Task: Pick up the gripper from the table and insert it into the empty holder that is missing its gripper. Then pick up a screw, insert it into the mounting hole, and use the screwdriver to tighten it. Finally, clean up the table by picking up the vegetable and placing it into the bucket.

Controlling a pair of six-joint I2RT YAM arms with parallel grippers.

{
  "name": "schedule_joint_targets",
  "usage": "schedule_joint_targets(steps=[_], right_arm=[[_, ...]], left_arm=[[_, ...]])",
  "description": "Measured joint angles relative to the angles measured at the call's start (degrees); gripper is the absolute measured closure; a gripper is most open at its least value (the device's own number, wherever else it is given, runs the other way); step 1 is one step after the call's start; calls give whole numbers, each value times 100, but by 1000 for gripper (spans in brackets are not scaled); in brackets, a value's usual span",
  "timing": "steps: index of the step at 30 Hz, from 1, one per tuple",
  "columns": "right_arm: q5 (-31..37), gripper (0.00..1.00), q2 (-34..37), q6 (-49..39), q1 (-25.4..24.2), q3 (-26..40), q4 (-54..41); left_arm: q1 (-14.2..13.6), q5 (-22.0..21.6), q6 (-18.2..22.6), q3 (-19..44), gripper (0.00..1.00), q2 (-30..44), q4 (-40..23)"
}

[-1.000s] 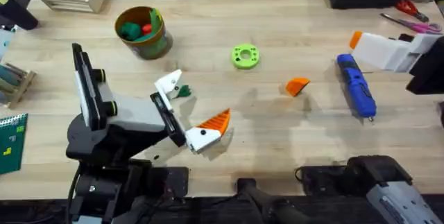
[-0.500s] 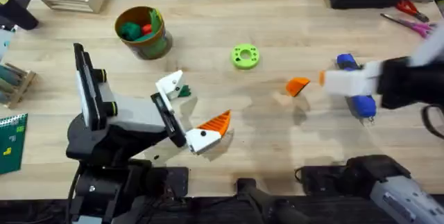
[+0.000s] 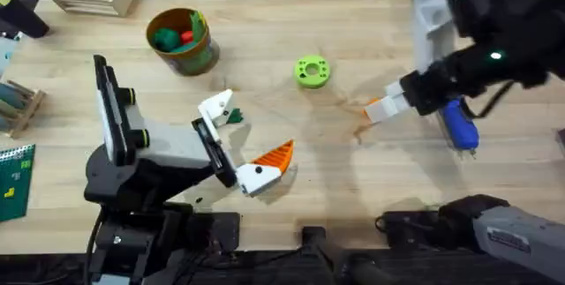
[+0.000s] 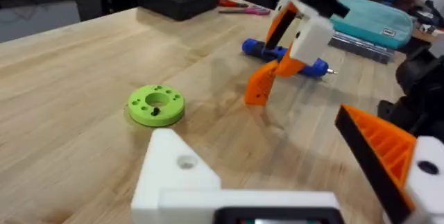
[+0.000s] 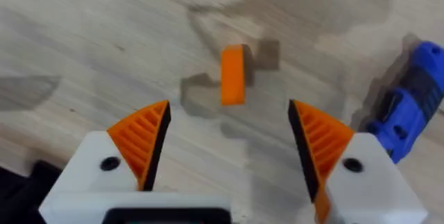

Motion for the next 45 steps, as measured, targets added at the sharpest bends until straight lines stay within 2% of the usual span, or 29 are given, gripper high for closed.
schedule_joint_targets(steps=[5,6,7,8,14,25,26,27,28,33,36,40,43,45], right_arm=[[53,35,508,-405,20,0,97],[63,68,573,-443,20,0,98],[78,196,703,-519,20,0,129],[90,228,724,-538,20,0,146],[92,276,732,-583,20,0,196],[90,429,898,-603,20,0,269],[79,593,898,-598,20,0,269],[26,945,898,-576,20,3,277],[-22,984,878,-562,20,105,177],[-44,985,407,-562,18,654,-403],[-63,985,-175,-562,19,982,-649],[-269,985,-1076,-562,-68,1073,-828],[-702,985,-1594,-560,-398,1055,-624],[-1275,985,-1909,-457,-716,827,150]], left_arm=[[0,0,0,0,14,1,0],[0,0,0,0,14,0,0],[0,0,0,0,13,2,0],[0,0,0,0,14,2,0],[0,0,0,0,14,2,0],[0,0,1,0,13,2,0],[0,0,0,0,14,1,0],[0,0,0,0,14,2,0],[0,0,0,0,14,1,0],[0,0,0,0,14,2,0],[0,0,1,0,14,1,0],[0,0,0,0,14,1,0],[0,0,0,0,14,1,0],[0,0,0,0,14,2,0]])
